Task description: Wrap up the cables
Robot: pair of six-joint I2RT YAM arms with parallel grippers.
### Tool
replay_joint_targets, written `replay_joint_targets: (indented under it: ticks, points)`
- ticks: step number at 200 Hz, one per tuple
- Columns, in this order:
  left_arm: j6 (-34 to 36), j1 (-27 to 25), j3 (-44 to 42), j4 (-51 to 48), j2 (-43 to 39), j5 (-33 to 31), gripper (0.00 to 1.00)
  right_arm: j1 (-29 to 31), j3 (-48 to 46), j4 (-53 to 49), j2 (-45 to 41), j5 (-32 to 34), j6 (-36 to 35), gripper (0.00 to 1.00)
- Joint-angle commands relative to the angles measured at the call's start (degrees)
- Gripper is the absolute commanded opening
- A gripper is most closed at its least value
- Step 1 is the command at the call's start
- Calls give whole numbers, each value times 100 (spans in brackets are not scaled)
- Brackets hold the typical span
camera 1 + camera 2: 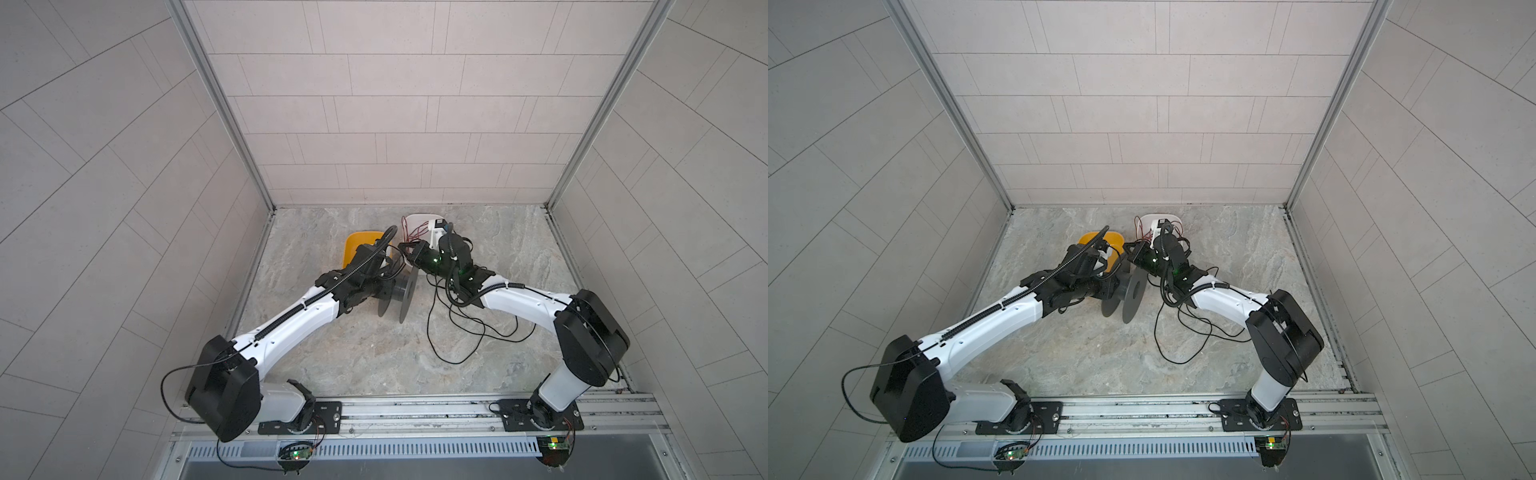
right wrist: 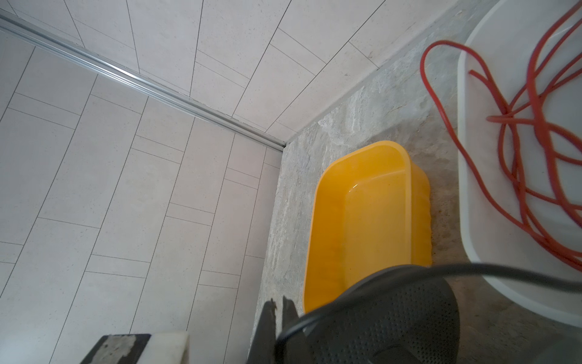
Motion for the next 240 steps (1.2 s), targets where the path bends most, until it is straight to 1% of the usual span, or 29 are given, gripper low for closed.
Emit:
replay_joint_targets:
  ticks: [1, 21, 56, 67, 85, 97, 145, 152, 161, 172, 189, 204, 214, 240]
  points:
    - [-40, 23, 79, -35, 112, -106, 38, 26, 17, 200, 85, 30, 115, 0]
    - [-42, 20, 183, -167, 199, -139, 32, 26, 5, 222, 75, -5, 136, 0]
    - [-22, 20, 405, -462, 370, -131, 16, 27, -18, 220, 71, 9, 108, 0]
    - [-22, 24, 431, -494, 369, -135, 11, 21, -41, 209, 64, 20, 93, 0]
    - [-22, 23, 442, -522, 314, -173, 7, 10, -58, 225, 69, 0, 87, 0]
    - [-22, 21, 442, -539, 260, -198, 0, 0, -62, 259, 71, -14, 65, 0]
    - [-30, 11, 589, -752, 161, -359, 0, 1, -65, 225, 20, -74, -98, 0]
    - [-32, 15, 622, -798, 152, -365, 0, -1, -62, 222, 18, -94, -134, 7]
    - [-36, 15, 661, -845, 114, -387, 0, -8, -69, 222, 5, -143, -174, 23]
    - [-42, 15, 696, -912, 53, -445, 0, -33, -68, 174, -37, -239, -256, 39]
    - [-22, 15, 760, -1020, -71, -496, 0, -74, -77, -55, -190, -336, -482, 54]
    - [-20, 14, 841, -1170, -181, -565, 0, -143, -94, -325, -365, -451, -725, 63]
    - [19, 16, 902, -1277, -253, -577, 0, -218, -72, -583, -465, -620, -845, 67]
    - [76, 15, 1079, -1509, -480, -606, 0, -496, 40, -1196, -696, -1312, -1088, 70]
